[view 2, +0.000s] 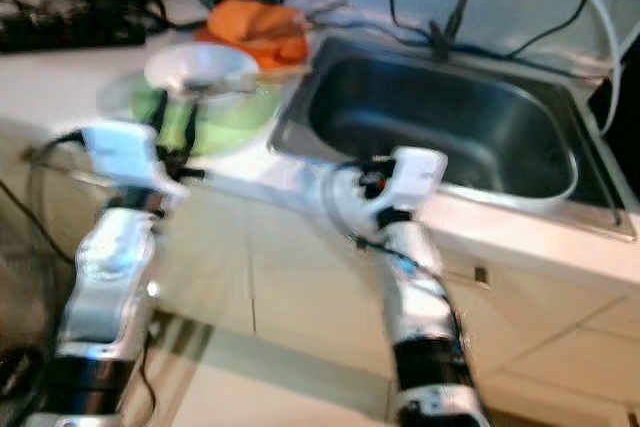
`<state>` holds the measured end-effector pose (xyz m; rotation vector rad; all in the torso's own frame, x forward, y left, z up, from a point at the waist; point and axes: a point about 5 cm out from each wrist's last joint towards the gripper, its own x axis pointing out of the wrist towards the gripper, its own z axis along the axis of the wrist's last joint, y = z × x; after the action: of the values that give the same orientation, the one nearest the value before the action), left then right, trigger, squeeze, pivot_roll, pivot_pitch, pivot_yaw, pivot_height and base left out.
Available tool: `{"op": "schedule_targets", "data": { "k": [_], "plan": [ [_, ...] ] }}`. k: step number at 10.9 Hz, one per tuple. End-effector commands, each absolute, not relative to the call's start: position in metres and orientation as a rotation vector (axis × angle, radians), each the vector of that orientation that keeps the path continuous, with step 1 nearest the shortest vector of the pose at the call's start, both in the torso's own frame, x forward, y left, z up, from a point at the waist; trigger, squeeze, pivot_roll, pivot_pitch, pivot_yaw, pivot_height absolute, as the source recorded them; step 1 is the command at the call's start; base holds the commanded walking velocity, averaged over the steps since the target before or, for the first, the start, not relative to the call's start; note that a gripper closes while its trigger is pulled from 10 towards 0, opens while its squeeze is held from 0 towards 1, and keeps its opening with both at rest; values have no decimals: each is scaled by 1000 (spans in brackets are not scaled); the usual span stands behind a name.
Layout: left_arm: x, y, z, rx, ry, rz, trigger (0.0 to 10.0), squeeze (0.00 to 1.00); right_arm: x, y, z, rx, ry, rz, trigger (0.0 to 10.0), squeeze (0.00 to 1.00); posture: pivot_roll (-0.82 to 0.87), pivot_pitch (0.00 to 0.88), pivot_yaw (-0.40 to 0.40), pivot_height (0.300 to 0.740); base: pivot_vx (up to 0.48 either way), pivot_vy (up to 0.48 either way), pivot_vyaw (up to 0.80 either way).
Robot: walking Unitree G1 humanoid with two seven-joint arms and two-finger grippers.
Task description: Kitchen organization
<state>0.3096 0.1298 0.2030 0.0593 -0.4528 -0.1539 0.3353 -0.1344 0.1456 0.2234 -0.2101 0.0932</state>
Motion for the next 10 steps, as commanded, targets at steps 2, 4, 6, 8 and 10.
{"op": "schedule_targets", "data": {
  "k": [2, 4, 6, 8, 10],
  "plan": [
    [309, 131, 205, 79, -468, -143, 10000, 0, 335, -131, 144, 232, -202, 100, 10000, 0, 206, 42, -62, 740, 0, 0, 0],
    [309, 131, 205, 61, -461, -149, 10000, 0, 335, -130, 145, 204, -208, 111, 10000, 0, 206, 41, -64, 740, 0, 0, 0],
    [309, 131, 205, 59, -461, -147, 10000, 0, 335, -130, 145, 203, -211, 112, 10000, 0, 207, 42, -64, 740, 247, 0, 503],
    [309, 131, 205, 61, -461, -150, 10000, 0, 335, -131, 144, 217, -204, 105, 10000, 0, 207, 41, -65, 740, 311, 0, 0],
    [309, 131, 204, 63, -459, -153, 10000, 0, 335, -131, 144, 216, -203, 104, 10000, 0, 207, 42, -64, 740, 349, 0, 0]
  ]
}}
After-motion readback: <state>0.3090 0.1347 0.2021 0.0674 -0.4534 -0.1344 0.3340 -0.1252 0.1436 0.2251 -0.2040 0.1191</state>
